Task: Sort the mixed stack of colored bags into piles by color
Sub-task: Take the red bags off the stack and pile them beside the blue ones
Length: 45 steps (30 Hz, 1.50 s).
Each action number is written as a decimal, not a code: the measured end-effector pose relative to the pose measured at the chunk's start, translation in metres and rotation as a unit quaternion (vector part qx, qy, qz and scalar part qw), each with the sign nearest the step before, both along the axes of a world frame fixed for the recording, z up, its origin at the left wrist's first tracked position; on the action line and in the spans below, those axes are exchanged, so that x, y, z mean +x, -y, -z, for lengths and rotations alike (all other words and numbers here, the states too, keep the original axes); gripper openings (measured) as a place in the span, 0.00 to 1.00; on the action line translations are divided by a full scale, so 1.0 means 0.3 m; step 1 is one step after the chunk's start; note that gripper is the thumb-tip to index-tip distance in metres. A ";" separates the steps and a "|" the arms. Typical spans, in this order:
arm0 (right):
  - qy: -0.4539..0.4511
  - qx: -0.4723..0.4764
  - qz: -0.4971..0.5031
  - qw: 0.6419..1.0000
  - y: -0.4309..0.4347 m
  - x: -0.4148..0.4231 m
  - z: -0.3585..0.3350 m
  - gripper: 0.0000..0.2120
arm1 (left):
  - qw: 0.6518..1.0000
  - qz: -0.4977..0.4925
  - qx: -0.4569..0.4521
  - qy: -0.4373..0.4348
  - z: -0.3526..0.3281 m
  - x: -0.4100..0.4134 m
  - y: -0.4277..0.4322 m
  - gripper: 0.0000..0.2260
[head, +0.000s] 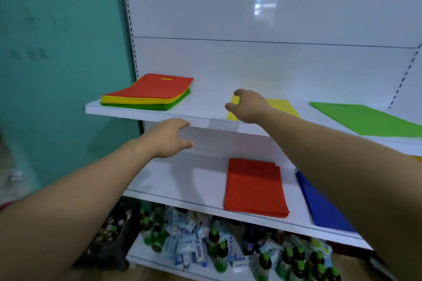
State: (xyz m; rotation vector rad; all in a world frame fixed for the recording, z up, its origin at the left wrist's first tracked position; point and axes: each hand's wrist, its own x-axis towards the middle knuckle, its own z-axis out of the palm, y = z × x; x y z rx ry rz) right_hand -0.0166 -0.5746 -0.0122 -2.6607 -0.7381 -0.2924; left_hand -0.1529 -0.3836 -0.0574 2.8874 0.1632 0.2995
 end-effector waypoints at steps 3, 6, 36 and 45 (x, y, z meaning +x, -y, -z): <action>-0.010 0.008 -0.017 1.000 -0.109 0.111 -0.001 0.29 | 0.999 -0.033 0.003 0.008 -0.012 0.068 -0.106 0.30; -0.020 0.017 -0.035 0.999 -0.223 0.235 -0.010 0.30 | 0.998 -0.066 0.008 0.014 -0.032 0.148 -0.196 0.30; -0.116 0.129 0.068 0.983 -1.023 0.730 0.138 0.29 | 0.988 -0.113 0.105 0.028 -0.025 0.552 -1.041 0.28; -0.016 0.182 0.051 0.982 -1.024 0.693 0.113 0.24 | 0.998 -0.045 -0.013 0.050 -0.039 0.629 -1.113 0.10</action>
